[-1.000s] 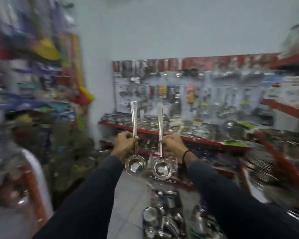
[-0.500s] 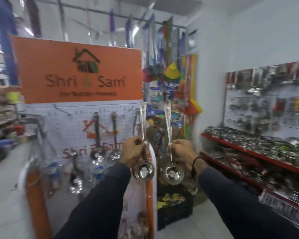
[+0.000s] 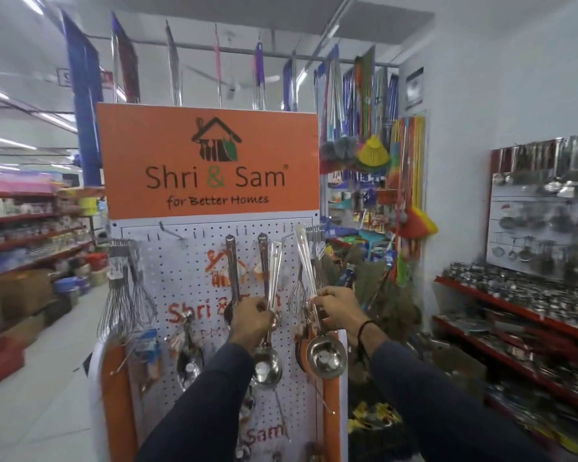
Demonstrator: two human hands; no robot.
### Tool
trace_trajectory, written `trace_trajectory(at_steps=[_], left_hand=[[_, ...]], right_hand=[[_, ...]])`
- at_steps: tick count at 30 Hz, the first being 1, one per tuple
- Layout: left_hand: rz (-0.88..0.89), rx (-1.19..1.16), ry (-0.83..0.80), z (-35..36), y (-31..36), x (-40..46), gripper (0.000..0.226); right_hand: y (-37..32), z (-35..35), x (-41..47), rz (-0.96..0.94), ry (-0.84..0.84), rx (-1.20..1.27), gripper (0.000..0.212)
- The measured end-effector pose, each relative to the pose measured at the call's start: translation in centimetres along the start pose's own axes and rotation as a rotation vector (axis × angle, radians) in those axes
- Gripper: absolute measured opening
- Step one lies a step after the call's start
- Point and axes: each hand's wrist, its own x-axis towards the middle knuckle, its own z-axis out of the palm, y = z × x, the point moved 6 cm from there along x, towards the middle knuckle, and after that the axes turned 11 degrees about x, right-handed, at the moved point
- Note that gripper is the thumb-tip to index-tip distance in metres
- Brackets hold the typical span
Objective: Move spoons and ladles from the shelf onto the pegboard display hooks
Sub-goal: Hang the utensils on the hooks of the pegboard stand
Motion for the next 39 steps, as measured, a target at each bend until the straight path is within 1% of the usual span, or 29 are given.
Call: trace_trajectory(at_steps=[3,6,7,11,12,13,15,18,21,25,27,29,31,34,37,39], left_hand=[[-0.003,-0.021,0.006,0.3,0.0,0.9,0.007],[0.000,-0.032,0.012,0.3,-0.2,1.9,0.009],[0.002,-0.032,0.009,0.2,-0.4,2.2,0.009],[-0.006,-0.007,-0.005,0.3,-1.1,3.3,0.005],[-0.007,-0.009,-0.009,0.4,-1.3,3.6,0.006],[-0.006,-0.013,-0.011,0.5,-1.4,3.9,0.011],[-0.003,-0.017,-0.019,0.7,-1.7,4.5,0.019],[-0.013,-0.018,-0.019,0.9,-1.9,5.3,0.014],[-0.024,-0.003,-0.015,1.0,-2.2,6.4,0.003],[-0.034,-0.021,-0.034,1.7,-2.7,8.3,0.009],[-0.040,0.001,-0.027,2.2,-3.3,9.9,0.008],[-0.035,0.040,0.012,2.4,-3.8,11.8,0.009],[-0.027,0.086,0.064,2.9,-4.5,13.8,0.013],[0.053,0.187,0.120,3.9,-5.3,16.6,0.016],[0.155,0.275,0.119,4.3,-5.2,18.0,0.017],[0.189,0.331,0.143,4.0,-5.1,17.7,0.016]], right_hand=[[0.3,0.1,0.5,0.032,-0.021,0.033,0.008],[0.4,0.2,1.0,0.048,-0.041,0.032,0.023],[0.4,0.3,1.2,0.048,-0.051,0.020,0.024],[0.7,1.1,1.9,0.033,-0.122,-0.075,0.017],[0.8,1.4,2.2,0.026,-0.139,-0.104,0.017],[0.9,1.6,2.5,0.024,-0.151,-0.120,0.018],[1.3,2.2,3.1,0.036,-0.165,-0.097,0.020],[1.6,2.9,4.0,0.032,-0.149,-0.062,0.017],[1.5,3.6,5.1,0.010,-0.123,-0.112,0.020],[2.2,5.0,7.0,0.003,-0.095,-0.178,0.019],[3.1,6.2,8.6,0.020,-0.067,-0.142,0.015],[3.9,7.6,10.2,0.027,-0.042,-0.117,0.013],[4.8,8.9,12.0,0.002,-0.018,-0.149,0.011],[6.0,10.1,14.7,-0.066,0.032,-0.264,0.016],[6.9,10.6,16.3,-0.065,0.072,-0.245,0.014],[7.0,10.8,16.4,-0.067,0.079,-0.245,0.015]])
